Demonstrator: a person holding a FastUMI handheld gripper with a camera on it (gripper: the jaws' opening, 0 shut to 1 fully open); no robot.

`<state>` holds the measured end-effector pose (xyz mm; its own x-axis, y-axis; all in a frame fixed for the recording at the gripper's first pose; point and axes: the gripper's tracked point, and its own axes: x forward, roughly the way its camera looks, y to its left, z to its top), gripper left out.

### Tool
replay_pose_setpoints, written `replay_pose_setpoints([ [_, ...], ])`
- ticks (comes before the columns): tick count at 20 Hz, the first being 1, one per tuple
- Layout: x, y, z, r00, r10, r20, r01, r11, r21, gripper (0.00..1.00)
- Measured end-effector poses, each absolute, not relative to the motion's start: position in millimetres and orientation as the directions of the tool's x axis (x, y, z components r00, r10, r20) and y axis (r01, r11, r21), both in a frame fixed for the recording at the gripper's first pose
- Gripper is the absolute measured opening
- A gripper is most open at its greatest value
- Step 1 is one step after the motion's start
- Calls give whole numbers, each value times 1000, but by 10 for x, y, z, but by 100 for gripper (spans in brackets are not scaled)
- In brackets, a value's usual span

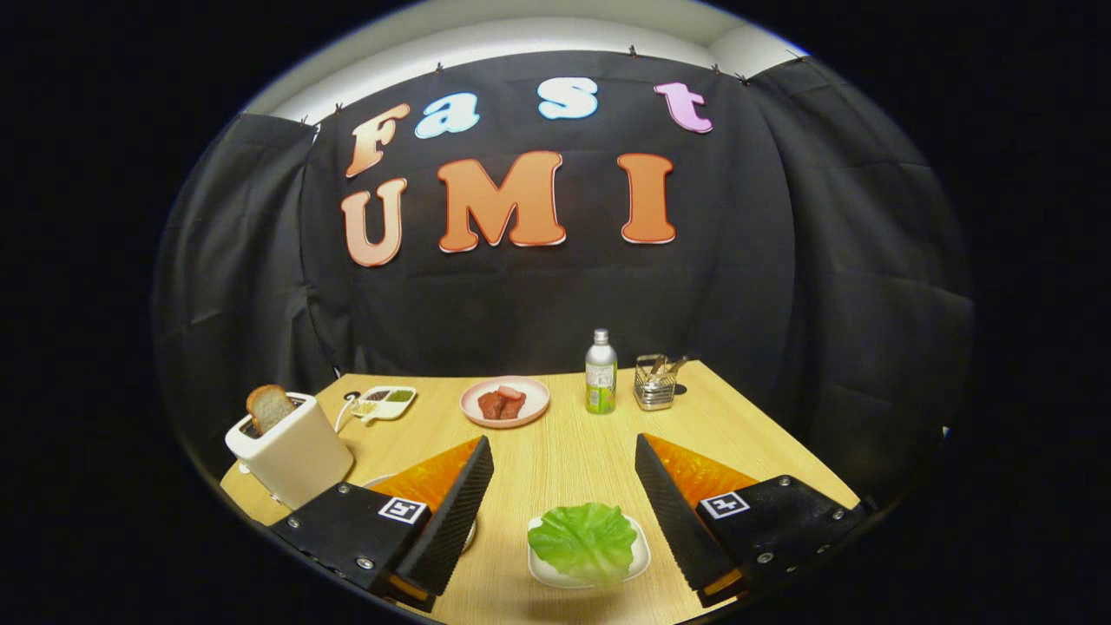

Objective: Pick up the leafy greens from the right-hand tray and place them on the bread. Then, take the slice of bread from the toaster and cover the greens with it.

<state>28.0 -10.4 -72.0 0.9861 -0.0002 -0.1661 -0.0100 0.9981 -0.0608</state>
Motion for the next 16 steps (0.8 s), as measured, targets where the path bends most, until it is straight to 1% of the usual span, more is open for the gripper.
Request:
replay_pose_setpoints([
  [11, 379, -384, -1903, 907, -24, -421, -31, 992, -123, 99],
  [16, 493, -418, -2195, 867, -17, -498, -58, 989, -134, 99],
])
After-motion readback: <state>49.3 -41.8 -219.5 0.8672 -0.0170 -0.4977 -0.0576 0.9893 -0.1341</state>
